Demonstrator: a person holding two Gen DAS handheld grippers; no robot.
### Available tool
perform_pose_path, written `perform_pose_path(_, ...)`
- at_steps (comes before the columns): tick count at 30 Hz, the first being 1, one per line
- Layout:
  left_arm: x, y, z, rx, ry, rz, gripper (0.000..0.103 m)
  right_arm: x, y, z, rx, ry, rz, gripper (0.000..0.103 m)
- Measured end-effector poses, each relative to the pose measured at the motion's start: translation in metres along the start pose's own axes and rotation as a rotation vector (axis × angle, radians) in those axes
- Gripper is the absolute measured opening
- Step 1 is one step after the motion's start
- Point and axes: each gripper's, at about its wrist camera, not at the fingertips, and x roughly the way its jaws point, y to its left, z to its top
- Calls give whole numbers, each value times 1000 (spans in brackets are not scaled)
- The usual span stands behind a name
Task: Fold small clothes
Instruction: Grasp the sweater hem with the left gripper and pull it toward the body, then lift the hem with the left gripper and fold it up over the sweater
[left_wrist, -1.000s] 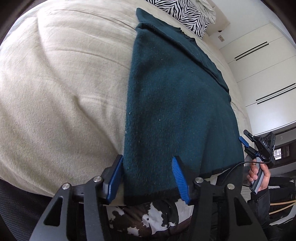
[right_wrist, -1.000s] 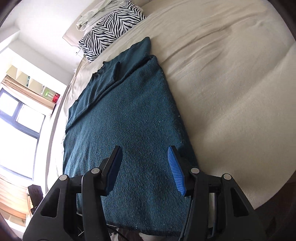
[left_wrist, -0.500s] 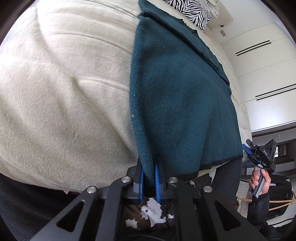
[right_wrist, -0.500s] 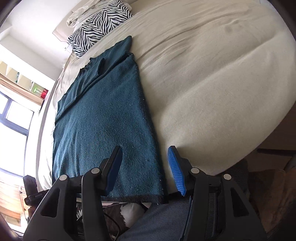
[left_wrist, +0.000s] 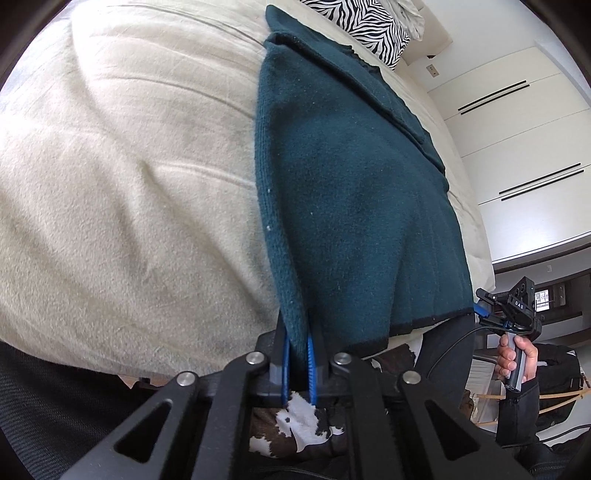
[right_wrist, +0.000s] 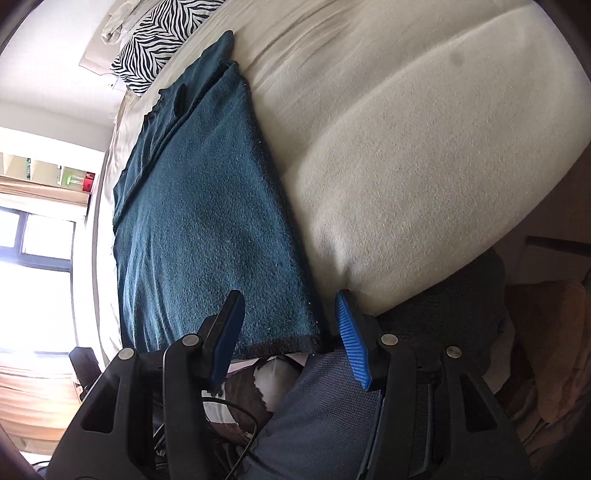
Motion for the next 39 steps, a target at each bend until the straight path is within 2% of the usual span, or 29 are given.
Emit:
perform_pose_path(3,-2,1,-1,2,-2,-1,8,4,-2,-2,14,21,26,49)
perform_pose_path(5,-2,0,-1,3,-2,0,8,6,-2,-3,14,26,36,44)
perform_pose_path(7,-3,-1,-2,8,-3,1,8,9,-3,-5,10,30,35,31)
perform_pose_path(8,-4,-2,-2,12,-5,1,8,10,-3,-5,6,32,30,30)
perform_pose_path(10,-6,-5,-3,22,-9,1,7,11,-1,-7,-6,21,20,17)
perform_pose_path(13,-11,-9,-2,27,-22,-5,7,8,2,-8,-28,6,23,9)
perform_pose_path(17,-20,-11,1,10,-50,-48,7,-2,12,-4,-55,-44,43,7)
perform_pose_path(22,-39,-9,12,-52,-117,-169,7,-19,31,8,-68,-120,109,6)
perform_pose_path(30,-66,-6,42,-148,-251,-343,7,-39,68,38,-51,-226,352,6)
perform_pose_path(33,-70,-6,59,-169,-289,-394,7,-43,79,55,-32,-263,417,6)
perform_pose_path(39,-75,-8,98,-187,-366,-442,7,-45,101,95,-39,-334,420,6)
